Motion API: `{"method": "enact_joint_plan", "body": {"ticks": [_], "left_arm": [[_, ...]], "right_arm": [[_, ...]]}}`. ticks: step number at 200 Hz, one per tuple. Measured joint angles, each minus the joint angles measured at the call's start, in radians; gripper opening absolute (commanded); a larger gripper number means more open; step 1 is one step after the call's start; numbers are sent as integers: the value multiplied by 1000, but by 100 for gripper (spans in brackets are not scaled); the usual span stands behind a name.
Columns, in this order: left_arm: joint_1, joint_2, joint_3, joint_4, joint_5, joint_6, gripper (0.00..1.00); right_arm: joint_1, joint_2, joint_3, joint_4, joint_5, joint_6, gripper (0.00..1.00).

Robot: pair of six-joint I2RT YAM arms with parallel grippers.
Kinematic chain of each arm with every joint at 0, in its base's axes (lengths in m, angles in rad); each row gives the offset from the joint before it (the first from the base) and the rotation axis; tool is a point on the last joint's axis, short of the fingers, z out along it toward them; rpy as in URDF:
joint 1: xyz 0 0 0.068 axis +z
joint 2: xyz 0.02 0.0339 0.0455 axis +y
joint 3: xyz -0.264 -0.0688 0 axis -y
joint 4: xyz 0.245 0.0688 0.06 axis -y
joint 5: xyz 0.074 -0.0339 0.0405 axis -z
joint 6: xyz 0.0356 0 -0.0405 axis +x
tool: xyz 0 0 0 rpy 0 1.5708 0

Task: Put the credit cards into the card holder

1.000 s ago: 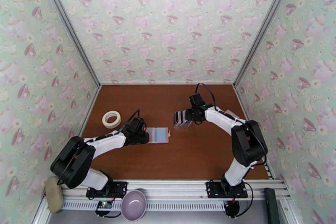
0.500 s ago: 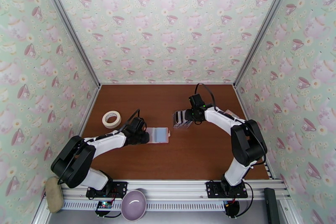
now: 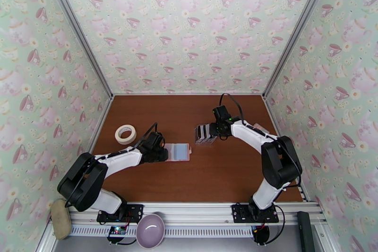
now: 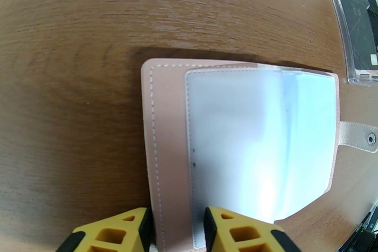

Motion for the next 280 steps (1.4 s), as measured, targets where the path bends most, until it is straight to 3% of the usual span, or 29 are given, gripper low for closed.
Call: {"method": "enact_joint_plan", "body": {"ticks": [110, 260, 280], "left_arm": [[4, 4, 1, 7, 4, 0, 37], [4, 6, 1, 14, 5, 0, 37], [4, 6, 1, 14, 5, 0, 37]], "right_arm": [[0, -21, 3, -8, 2, 0, 33], [0, -34, 18, -27, -39, -5, 0], [0, -39, 19, -27, -54, -7, 0]]}}
